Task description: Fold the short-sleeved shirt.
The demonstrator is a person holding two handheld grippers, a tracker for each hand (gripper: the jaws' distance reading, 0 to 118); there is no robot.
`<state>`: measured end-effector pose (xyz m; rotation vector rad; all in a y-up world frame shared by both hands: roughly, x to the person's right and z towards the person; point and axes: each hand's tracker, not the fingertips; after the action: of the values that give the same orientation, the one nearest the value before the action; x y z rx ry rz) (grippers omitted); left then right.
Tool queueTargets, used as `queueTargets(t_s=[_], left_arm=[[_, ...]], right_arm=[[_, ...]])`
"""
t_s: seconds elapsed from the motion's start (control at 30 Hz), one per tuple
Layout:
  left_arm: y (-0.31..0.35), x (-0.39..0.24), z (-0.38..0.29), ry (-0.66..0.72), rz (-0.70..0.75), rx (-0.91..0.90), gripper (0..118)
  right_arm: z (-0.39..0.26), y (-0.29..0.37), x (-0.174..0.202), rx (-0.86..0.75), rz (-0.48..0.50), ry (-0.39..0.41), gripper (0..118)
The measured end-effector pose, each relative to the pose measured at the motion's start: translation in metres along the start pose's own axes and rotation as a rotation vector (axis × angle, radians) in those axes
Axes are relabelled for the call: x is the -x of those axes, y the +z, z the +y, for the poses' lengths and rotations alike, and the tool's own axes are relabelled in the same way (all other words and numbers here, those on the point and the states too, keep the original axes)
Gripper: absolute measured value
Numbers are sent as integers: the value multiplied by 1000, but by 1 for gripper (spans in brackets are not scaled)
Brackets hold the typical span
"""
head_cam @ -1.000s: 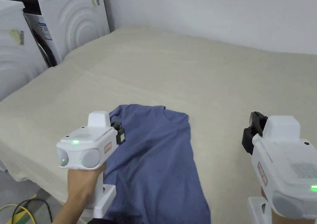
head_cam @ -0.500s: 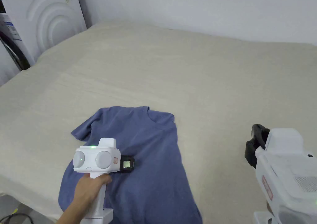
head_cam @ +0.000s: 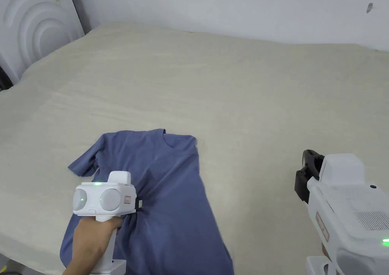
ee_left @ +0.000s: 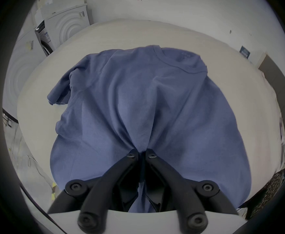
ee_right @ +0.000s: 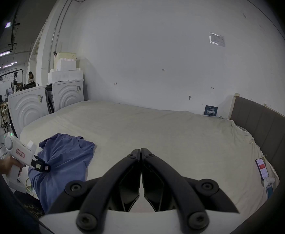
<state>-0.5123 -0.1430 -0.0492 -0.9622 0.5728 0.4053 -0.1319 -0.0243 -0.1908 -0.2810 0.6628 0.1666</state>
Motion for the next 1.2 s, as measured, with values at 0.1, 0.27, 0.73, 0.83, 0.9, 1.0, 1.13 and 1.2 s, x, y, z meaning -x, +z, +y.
queueTargets(t_s=[0.1, 0.27, 0.73, 0.83, 0.9, 1.0, 1.13, 1.2], left_arm=[[14, 11, 4, 111, -89, -63, 1], [61, 12, 25, 208, -225, -175, 1], [164, -106, 118, -98, -349, -436, 1], [183, -142, 132, -163, -392, -477, 1], [192, -168, 138, -209, -422, -491, 1], [202, -208, 145, -262, -472, -515, 1], [209, -259, 146, -335, -530, -525, 1], [208, -284, 144, -378, -561, -521, 1]], right_arm=[[3, 6, -8, -14, -11, -6, 0], [9, 23, -24, -39, -37, -12, 0], [16, 89, -85, -127, -166, -54, 0], [15, 102, -102, -140, -203, -62, 0], [15, 110, -111, -146, -228, -64, 0], [15, 122, -125, -160, -265, -58, 0], [15, 137, -142, -174, -309, -64, 0], [14, 144, -151, -177, -333, -69, 0]])
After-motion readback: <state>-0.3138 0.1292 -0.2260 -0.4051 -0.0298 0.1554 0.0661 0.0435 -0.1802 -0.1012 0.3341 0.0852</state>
